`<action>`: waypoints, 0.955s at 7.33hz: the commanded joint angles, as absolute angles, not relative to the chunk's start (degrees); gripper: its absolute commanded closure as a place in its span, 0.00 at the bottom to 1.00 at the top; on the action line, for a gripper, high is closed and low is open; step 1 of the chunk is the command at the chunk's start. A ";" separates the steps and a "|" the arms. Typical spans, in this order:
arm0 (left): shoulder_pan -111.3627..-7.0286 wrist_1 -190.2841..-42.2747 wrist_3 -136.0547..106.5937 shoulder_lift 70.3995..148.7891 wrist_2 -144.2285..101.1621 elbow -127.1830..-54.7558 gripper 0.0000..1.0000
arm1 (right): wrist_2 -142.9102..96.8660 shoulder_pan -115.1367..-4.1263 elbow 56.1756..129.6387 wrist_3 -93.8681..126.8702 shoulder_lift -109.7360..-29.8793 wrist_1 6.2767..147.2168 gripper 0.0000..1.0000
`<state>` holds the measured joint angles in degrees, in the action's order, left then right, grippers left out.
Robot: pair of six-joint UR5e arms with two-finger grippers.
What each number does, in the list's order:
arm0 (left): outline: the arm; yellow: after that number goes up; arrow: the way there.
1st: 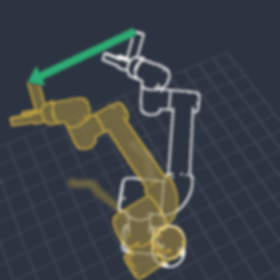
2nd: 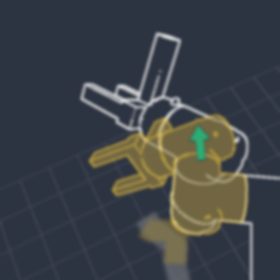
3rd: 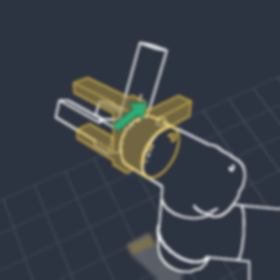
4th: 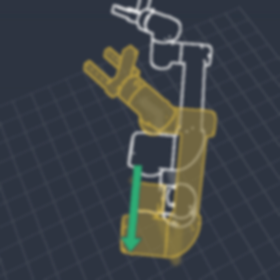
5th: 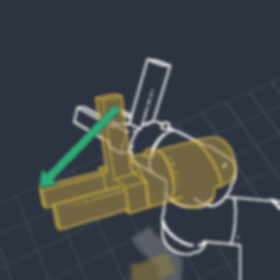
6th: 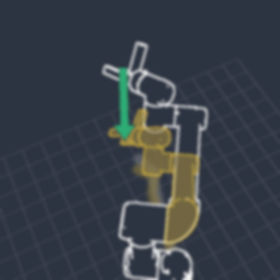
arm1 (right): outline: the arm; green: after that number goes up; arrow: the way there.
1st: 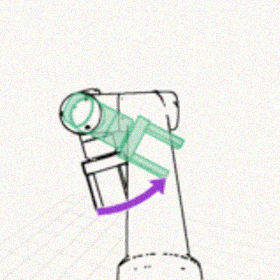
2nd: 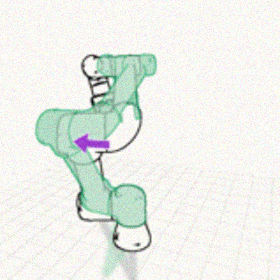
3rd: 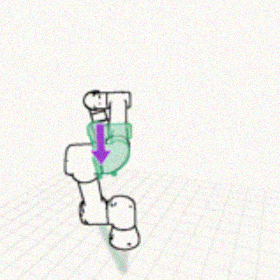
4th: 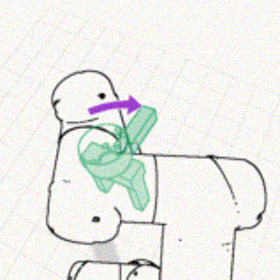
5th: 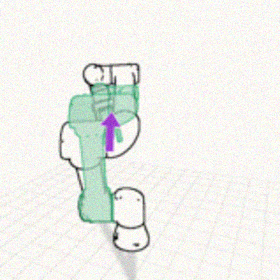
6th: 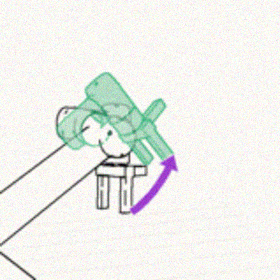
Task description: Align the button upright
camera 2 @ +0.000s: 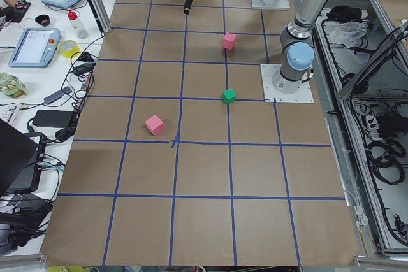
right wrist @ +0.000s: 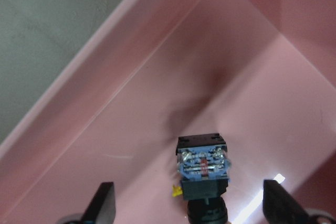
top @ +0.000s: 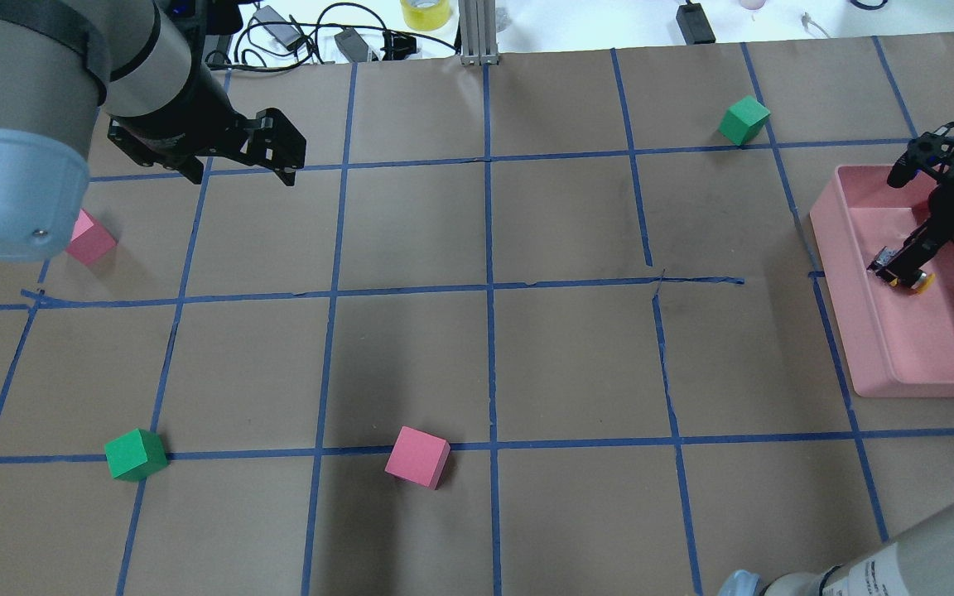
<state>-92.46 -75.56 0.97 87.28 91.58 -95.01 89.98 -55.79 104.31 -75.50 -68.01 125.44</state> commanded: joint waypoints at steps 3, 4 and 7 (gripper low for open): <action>-92.46 -75.50 0.97 87.28 91.58 -95.01 0.00 | 91.58 -55.63 105.02 -75.68 -67.94 125.42 0.00; -92.46 -75.50 0.97 87.28 91.58 -95.01 0.00 | 91.67 -55.63 105.12 -75.93 -67.94 125.42 0.00; -92.46 -75.50 0.97 87.28 91.58 -95.01 0.00 | 91.76 -55.63 105.47 -75.85 -67.50 125.42 0.00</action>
